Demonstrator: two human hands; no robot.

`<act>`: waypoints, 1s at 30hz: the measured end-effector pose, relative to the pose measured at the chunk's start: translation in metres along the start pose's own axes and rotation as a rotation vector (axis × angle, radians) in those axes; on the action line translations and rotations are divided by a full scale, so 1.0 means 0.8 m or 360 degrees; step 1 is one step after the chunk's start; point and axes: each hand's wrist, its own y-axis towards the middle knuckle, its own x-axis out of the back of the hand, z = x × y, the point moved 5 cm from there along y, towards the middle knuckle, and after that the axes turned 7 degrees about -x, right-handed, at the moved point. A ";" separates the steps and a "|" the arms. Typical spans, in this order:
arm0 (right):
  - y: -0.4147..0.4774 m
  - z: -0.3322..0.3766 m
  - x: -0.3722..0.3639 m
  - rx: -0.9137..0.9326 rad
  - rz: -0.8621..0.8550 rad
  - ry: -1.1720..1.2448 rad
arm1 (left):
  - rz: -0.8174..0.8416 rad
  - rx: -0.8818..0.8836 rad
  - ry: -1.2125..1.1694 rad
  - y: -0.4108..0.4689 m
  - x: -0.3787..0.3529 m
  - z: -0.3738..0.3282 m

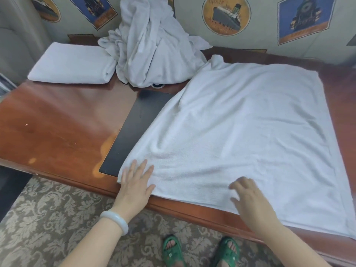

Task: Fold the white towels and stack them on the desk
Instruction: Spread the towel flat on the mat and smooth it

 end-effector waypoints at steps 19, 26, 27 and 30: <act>-0.019 0.027 -0.034 0.0230 -0.0088 0.0274 | -0.0010 -0.0346 -0.0324 0.016 0.039 -0.007; -0.047 0.038 -0.013 0.0412 -0.0365 -0.0069 | -0.0295 -0.0575 -0.0099 0.011 0.054 -0.006; -0.052 0.037 -0.023 0.0455 -0.0311 -0.0147 | -0.0237 -0.0541 -0.0086 0.008 0.043 -0.001; -0.053 0.026 -0.049 0.0421 -0.0210 -0.0202 | -0.0155 -0.0373 -0.0206 0.001 0.022 0.007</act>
